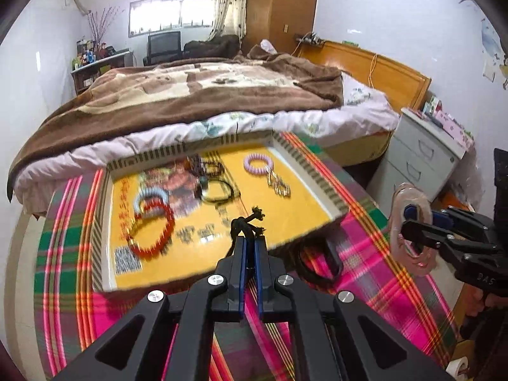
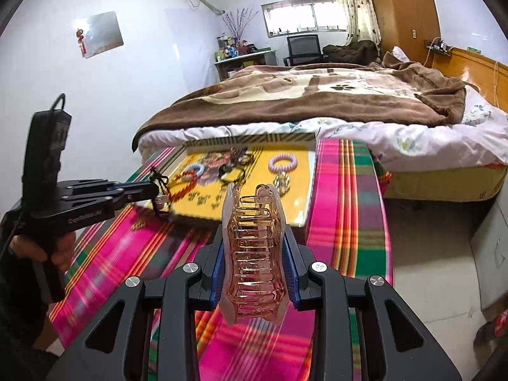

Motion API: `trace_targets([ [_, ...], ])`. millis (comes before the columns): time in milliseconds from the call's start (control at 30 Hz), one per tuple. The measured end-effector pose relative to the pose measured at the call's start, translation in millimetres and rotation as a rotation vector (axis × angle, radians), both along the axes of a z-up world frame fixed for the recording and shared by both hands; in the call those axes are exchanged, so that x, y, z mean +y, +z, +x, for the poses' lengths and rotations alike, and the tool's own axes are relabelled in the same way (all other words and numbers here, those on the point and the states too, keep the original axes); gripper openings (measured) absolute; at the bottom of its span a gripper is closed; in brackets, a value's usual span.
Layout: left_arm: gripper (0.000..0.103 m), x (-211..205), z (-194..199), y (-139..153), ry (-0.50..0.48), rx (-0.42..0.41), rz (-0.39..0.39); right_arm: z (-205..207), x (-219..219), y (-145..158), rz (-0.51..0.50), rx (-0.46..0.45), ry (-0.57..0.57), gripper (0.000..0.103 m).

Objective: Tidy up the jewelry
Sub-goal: 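Lift and carry the claw clip and hair tie over the tray with both tools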

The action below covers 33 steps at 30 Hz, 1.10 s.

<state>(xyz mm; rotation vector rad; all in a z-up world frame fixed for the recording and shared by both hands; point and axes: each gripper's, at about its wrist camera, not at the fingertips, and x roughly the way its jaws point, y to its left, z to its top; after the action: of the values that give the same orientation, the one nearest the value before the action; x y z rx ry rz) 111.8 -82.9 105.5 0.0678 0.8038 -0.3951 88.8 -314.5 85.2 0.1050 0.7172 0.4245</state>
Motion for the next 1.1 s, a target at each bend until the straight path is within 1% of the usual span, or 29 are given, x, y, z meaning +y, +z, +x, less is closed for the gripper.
trace_targets([
  [133,0.005,4.8,17.7,8.8,0.011,-0.014,-0.016,23.8,3.5,1.0,-0.009,0.019,-0.008,0.033],
  [267,0.004,9.8,42.4,6.3,0.032,0.009,-0.044,50.9,4.0,-3.7,0.006,0.054,-0.031,0.033],
  [400,0.005,9.6,67.2,-4.9,0.026,0.050,-0.068,74.6,6.7,-14.2,0.043,0.104,-0.033,0.033],
  [567,0.005,5.1,98.3,-27.0,0.036,0.107,-0.087,103.9,19.4,-33.5,0.034,0.169,-0.038,0.033],
  [667,0.005,0.3,107.5,-38.5,0.029,0.126,-0.083,114.7,23.9,-36.5,0.047,0.180,-0.023,0.033],
  [833,0.005,-4.2,120.7,-56.0,0.034,0.166,-0.095,125.1,33.5,-41.4,0.035,0.194,-0.009,0.033],
  [1100,0.005,-8.1,127.9,-68.4,0.039,0.192,-0.071,143.5,38.7,-57.7,0.108,0.268,0.026,0.033],
])
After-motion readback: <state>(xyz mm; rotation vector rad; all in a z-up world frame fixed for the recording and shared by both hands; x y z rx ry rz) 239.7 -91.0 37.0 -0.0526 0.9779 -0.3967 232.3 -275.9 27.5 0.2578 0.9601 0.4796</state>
